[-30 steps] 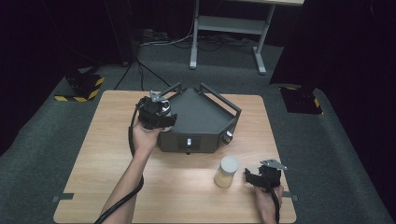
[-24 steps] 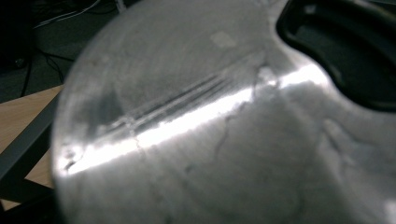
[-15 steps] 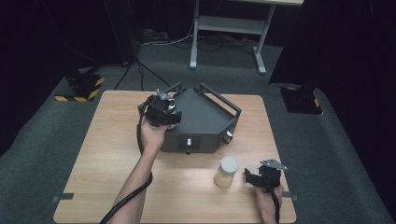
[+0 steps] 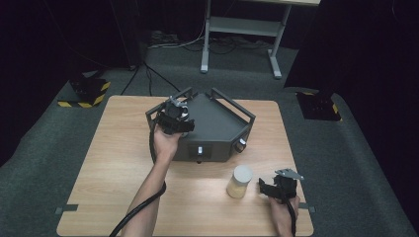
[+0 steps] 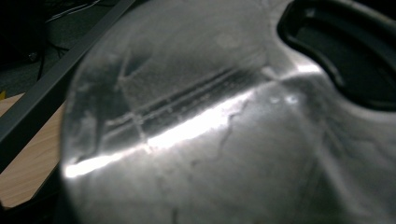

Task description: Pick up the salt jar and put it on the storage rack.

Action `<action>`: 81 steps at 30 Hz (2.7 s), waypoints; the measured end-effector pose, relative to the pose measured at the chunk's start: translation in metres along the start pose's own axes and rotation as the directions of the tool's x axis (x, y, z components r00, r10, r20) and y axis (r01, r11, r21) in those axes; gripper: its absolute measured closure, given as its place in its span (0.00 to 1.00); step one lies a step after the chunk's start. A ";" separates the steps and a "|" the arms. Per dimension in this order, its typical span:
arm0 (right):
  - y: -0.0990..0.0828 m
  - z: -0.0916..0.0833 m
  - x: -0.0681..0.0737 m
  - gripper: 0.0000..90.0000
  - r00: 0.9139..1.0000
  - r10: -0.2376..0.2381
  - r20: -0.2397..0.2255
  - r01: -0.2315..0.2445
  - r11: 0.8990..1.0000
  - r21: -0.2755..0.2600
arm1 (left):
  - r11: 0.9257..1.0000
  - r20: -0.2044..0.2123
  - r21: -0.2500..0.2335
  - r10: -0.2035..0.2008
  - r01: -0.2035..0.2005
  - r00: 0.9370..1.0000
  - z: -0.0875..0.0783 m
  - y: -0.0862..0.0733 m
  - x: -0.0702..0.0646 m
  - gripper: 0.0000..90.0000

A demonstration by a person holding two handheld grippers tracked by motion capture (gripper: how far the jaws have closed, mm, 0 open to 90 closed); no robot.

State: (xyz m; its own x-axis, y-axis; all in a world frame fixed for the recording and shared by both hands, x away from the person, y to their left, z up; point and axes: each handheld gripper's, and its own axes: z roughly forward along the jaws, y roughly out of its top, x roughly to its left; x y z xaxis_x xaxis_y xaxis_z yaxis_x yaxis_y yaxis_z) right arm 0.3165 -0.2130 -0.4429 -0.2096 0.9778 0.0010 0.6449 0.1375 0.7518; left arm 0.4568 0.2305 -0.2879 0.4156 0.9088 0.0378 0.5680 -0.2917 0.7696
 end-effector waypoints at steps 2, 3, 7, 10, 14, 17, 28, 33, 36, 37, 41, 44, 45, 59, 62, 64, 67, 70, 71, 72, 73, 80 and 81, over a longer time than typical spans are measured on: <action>0.000 0.000 0.000 0.14 1.000 0.000 -0.001 0.000 1.000 0.000 | 1.000 0.001 0.003 -0.004 0.004 1.000 0.002 0.000 0.000 0.34; 0.000 0.000 0.000 0.14 1.000 0.000 -0.002 0.000 1.000 -0.001 | 1.000 0.001 0.004 -0.004 0.004 1.000 0.003 0.000 0.000 0.34; 0.000 0.000 0.000 0.14 1.000 -0.003 -0.003 0.003 1.000 0.000 | 1.000 0.008 0.002 -0.007 0.007 1.000 0.007 -0.001 -0.001 0.34; 0.000 0.000 0.000 0.14 1.000 -0.003 -0.004 0.003 1.000 0.000 | 1.000 0.010 0.000 -0.006 0.006 1.000 0.007 -0.001 -0.001 0.34; 0.000 0.000 0.000 0.15 1.000 -0.004 -0.005 0.004 1.000 0.000 | 1.000 0.017 -0.003 -0.017 0.018 1.000 0.008 -0.003 0.002 0.33; 0.000 0.000 0.000 0.15 1.000 -0.004 -0.006 0.004 1.000 0.000 | 0.999 0.025 -0.003 -0.035 0.035 0.999 0.008 -0.003 0.005 0.33; 0.000 0.000 0.000 0.15 1.000 -0.013 -0.007 0.013 1.000 0.001 | 0.998 0.061 -0.017 -0.056 0.057 0.997 0.009 -0.004 0.012 0.30; 0.000 0.000 0.000 0.15 1.000 -0.015 -0.006 0.015 1.000 0.001 | 0.999 0.051 -0.019 -0.039 0.040 0.998 0.005 -0.005 0.009 0.15; 0.000 0.000 0.000 0.15 1.000 -0.015 -0.006 0.015 1.000 0.001 | 0.998 0.053 -0.031 -0.051 0.052 0.997 0.000 -0.007 0.012 0.10; 0.000 0.000 0.000 0.15 1.000 -0.015 -0.006 0.015 1.000 0.001 | 0.998 0.060 -0.034 -0.055 0.057 0.997 -0.002 -0.008 0.013 0.09; 0.000 0.000 0.000 0.15 1.000 -0.016 -0.006 0.016 1.000 0.002 | 0.999 0.074 -0.037 -0.036 0.038 0.997 -0.007 -0.010 0.013 0.05; 0.000 0.000 0.000 0.15 1.000 -0.017 -0.005 0.017 1.000 0.002 | 0.999 0.063 -0.030 -0.012 0.014 0.998 -0.009 -0.012 0.011 0.04; 0.000 0.000 0.000 0.15 1.000 -0.017 -0.005 0.017 1.000 0.002 | 1.000 0.065 -0.030 -0.007 0.009 0.998 -0.010 -0.013 0.011 0.04; 0.000 0.000 0.000 0.15 1.000 -0.016 -0.006 0.016 1.000 0.003 | 0.998 0.092 -0.033 0.056 -0.053 0.994 -0.039 -0.027 0.019 0.03; 0.000 0.000 0.000 0.15 1.000 -0.016 -0.005 0.016 1.000 0.003 | 0.997 0.099 -0.038 0.070 -0.067 0.993 -0.044 -0.033 0.021 0.03; 0.001 0.000 0.001 0.15 1.000 -0.015 -0.005 0.015 1.000 0.003 | 0.996 0.103 -0.034 0.087 -0.084 0.991 -0.047 -0.037 0.021 0.03; 0.000 0.000 0.001 0.15 1.000 -0.015 -0.005 0.015 1.000 0.003 | 0.993 0.109 -0.022 0.117 -0.115 0.987 -0.052 -0.044 0.021 0.03; 0.000 0.000 0.001 0.15 1.000 -0.013 -0.004 0.013 1.000 0.003 | 0.990 0.113 -0.013 0.140 -0.140 0.984 -0.056 -0.049 0.021 0.03; 0.000 0.000 0.001 0.15 1.000 -0.014 -0.004 0.014 1.000 0.003 | 0.989 0.114 -0.010 0.146 -0.145 0.983 -0.057 -0.052 0.021 0.03; 0.000 0.000 0.001 0.15 1.000 -0.014 -0.004 0.014 1.000 0.003 | 0.989 0.116 -0.009 0.151 -0.151 0.982 -0.059 -0.055 0.022 0.04; 0.000 0.000 0.001 0.15 1.000 -0.015 -0.004 0.015 1.000 0.003 | 0.988 0.118 -0.010 0.157 -0.156 0.981 -0.060 -0.057 0.023 0.04; 0.001 0.000 0.001 0.15 1.000 -0.014 -0.002 0.014 1.000 0.004 | 0.988 0.144 -0.012 0.156 -0.156 0.977 -0.063 -0.073 0.028 0.04; 0.001 0.000 0.001 0.15 1.000 -0.014 -0.002 0.014 1.000 0.004 | 0.987 0.143 -0.009 0.161 -0.162 0.976 -0.064 -0.075 0.028 0.04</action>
State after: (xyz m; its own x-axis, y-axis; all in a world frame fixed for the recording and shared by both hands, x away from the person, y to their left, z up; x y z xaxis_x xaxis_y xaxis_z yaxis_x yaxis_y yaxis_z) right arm 0.3164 -0.2116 -0.4424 -0.2201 0.9754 -0.0082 0.6445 0.1517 0.7494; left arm 0.3807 0.2971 -0.3041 0.5990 0.7977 0.0700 0.4867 -0.4321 0.7593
